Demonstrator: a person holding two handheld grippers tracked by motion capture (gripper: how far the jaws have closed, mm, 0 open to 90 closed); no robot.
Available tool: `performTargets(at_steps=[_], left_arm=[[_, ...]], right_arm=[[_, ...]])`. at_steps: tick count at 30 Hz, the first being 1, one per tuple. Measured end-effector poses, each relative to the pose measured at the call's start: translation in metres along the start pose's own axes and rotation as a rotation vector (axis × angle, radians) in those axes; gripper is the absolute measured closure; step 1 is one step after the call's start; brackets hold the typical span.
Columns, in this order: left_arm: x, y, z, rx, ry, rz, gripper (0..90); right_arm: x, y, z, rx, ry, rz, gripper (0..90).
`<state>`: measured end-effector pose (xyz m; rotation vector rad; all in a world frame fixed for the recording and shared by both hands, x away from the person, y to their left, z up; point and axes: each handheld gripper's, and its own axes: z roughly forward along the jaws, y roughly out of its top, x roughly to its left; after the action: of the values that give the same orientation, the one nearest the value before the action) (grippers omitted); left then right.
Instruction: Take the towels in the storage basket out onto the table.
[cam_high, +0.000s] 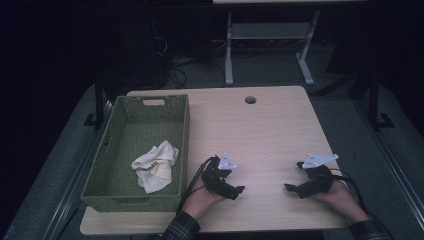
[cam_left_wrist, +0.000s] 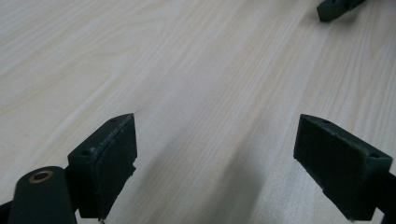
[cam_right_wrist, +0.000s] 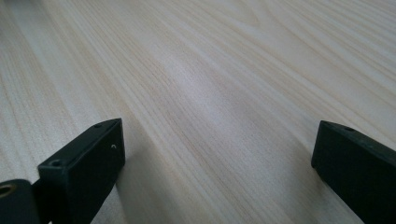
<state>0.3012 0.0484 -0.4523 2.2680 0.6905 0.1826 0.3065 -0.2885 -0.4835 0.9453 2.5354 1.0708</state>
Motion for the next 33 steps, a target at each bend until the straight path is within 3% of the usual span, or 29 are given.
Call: performTargets(at_steps=[11, 33], left_arm=[[-0.002, 0.014, -0.012, -0.017, 0.011, -0.012, 12.9], [-0.005, 0.026, -0.032, -0.011, 0.045, -0.019, 12.9]], right_arm=[[0.000, 0.000, 0.000, 0.000, 0.000, 0.000, 2.5], [0.000, 0.000, 0.000, -0.001, 0.003, -0.003, 2.4]])
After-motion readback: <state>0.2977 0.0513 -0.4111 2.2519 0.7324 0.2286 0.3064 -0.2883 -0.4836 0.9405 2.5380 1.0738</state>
